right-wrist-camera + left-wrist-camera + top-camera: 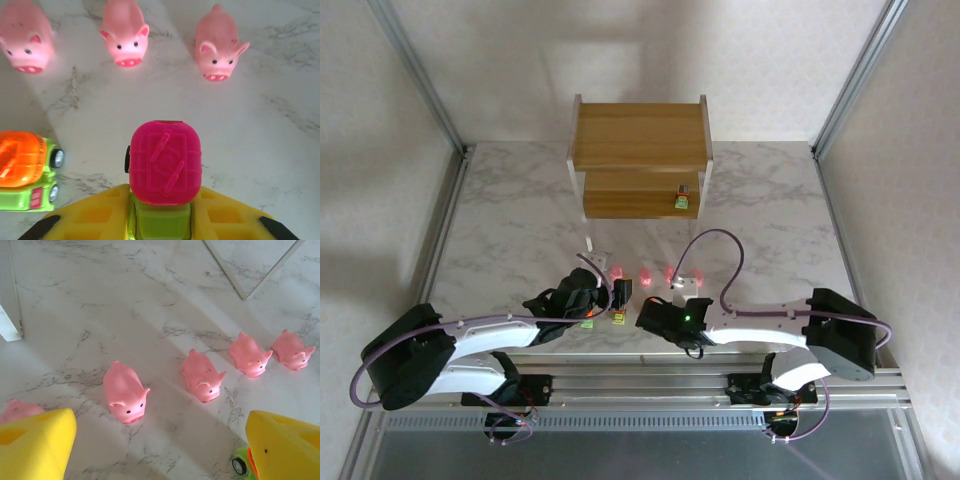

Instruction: Place and organize the plastic toys onto the shelf

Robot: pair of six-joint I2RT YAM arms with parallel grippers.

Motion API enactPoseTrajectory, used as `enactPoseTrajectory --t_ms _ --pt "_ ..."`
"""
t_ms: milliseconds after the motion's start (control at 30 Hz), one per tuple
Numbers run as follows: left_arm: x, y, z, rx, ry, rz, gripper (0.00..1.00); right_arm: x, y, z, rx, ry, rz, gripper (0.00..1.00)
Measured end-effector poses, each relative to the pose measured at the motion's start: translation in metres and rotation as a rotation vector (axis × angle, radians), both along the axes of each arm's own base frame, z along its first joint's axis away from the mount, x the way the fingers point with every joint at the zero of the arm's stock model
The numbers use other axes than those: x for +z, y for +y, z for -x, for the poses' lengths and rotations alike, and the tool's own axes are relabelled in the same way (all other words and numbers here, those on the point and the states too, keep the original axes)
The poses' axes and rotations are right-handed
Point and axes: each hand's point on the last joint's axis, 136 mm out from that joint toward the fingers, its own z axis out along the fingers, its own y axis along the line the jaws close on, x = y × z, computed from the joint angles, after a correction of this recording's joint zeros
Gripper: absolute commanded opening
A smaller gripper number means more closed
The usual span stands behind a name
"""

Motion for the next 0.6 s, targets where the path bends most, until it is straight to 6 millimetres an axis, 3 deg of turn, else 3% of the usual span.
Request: enactPoseTrajectory --t_ms 600 --pt "0.009 0.003 -0.003 0.024 -0.029 0.011 0.88 0.067 0.005 -0.017 0.036 -0.115 -0.003 0.19"
